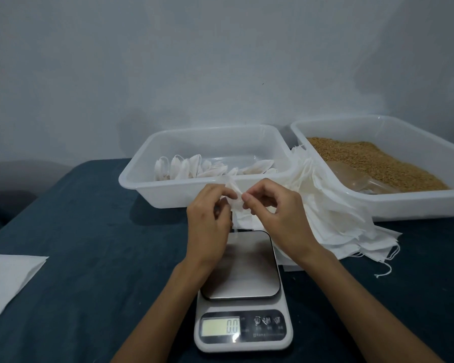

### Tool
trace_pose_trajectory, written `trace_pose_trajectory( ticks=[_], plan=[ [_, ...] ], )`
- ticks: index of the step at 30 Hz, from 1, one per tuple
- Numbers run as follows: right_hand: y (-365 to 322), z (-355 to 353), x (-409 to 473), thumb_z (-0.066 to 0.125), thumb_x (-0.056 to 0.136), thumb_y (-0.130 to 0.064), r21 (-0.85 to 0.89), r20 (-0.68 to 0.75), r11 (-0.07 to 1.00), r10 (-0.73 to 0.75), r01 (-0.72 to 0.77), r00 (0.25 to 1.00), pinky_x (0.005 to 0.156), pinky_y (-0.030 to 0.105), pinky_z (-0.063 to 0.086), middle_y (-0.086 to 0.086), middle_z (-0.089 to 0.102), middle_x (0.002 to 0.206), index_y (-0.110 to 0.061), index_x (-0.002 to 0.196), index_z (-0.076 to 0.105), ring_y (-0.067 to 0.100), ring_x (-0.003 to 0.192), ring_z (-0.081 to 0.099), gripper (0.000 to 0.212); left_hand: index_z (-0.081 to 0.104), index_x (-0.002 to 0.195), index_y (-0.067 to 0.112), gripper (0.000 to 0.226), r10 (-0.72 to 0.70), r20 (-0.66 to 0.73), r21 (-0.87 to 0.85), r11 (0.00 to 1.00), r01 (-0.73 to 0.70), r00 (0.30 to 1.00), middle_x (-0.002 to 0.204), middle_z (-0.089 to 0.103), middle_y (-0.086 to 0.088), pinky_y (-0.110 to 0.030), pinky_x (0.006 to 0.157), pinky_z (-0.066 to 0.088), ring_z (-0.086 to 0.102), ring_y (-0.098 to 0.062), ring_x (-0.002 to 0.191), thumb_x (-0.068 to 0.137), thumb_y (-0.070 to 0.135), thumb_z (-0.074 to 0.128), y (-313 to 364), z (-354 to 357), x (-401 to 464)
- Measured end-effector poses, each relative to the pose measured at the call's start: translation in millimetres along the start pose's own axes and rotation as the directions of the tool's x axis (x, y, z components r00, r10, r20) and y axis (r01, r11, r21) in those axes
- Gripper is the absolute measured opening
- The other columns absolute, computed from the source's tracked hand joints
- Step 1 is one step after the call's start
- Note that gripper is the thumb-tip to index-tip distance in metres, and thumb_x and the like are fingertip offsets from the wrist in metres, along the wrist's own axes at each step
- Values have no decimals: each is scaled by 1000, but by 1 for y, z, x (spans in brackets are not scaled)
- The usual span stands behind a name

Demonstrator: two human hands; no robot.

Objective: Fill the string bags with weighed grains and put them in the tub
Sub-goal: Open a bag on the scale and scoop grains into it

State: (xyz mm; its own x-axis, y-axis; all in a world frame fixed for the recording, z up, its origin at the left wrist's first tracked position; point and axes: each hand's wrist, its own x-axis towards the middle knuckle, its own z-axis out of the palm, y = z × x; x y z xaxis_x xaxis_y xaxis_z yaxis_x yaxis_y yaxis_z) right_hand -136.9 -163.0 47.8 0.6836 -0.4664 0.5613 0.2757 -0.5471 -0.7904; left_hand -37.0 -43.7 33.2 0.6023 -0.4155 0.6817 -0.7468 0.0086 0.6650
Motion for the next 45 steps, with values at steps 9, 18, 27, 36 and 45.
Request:
trace_pose_trajectory(
  ticks=[9, 18, 27, 36, 45],
  plan=[
    [0, -11, 3, 86, 72, -49, -107, 157, 993, 65, -48, 985, 108, 17, 37, -18, 52, 139, -31, 135, 53, 3, 133, 47, 73, 63, 67, 5, 41, -271, 160, -330, 891, 310, 949, 70, 53, 4, -23, 56, 47, 50, -10, 59, 90, -23, 45, 10, -4, 7],
    [8, -8, 2, 85, 78, -25, -354, 232, 925, -59, 141, 971, 114, 44, 37, -6, 56, 138, -17, 140, 52, 10, 128, 49, 70, 59, 73, -14, 24, -292, 298, -282, 882, 376, 909, 75, 51, -25, -31, 59, 41, 44, -21, 65, 88, -23, 42, 7, -5, 8],
    [18, -10, 4, 76, 80, -16, -499, 223, 841, -105, 206, 969, 98, 34, 40, -3, 58, 121, -17, 131, 58, 16, 114, 53, 53, 71, 79, -9, 32, -291, 242, -119, 938, 326, 925, 90, 61, -22, -32, 56, 42, 51, -17, 67, 83, -23, 44, -3, -7, 9],
    [18, -8, 3, 79, 77, -23, -535, 207, 807, -160, 248, 965, 100, 33, 37, 0, 63, 113, -14, 128, 61, 19, 107, 55, 55, 74, 83, 8, 43, -295, 356, -93, 933, 347, 887, 85, 59, -4, -16, 60, 42, 52, -5, 66, 87, -22, 44, -10, -2, 9],
    [18, -5, 1, 77, 78, -28, -467, 309, 852, -95, 238, 946, 99, 38, 46, 1, 61, 124, -15, 133, 57, 21, 111, 56, 60, 77, 84, -1, 43, -282, 393, -148, 920, 364, 875, 108, 67, -2, -43, 69, 58, 65, -23, 85, 82, -28, 44, -10, -4, 10]
  ],
)
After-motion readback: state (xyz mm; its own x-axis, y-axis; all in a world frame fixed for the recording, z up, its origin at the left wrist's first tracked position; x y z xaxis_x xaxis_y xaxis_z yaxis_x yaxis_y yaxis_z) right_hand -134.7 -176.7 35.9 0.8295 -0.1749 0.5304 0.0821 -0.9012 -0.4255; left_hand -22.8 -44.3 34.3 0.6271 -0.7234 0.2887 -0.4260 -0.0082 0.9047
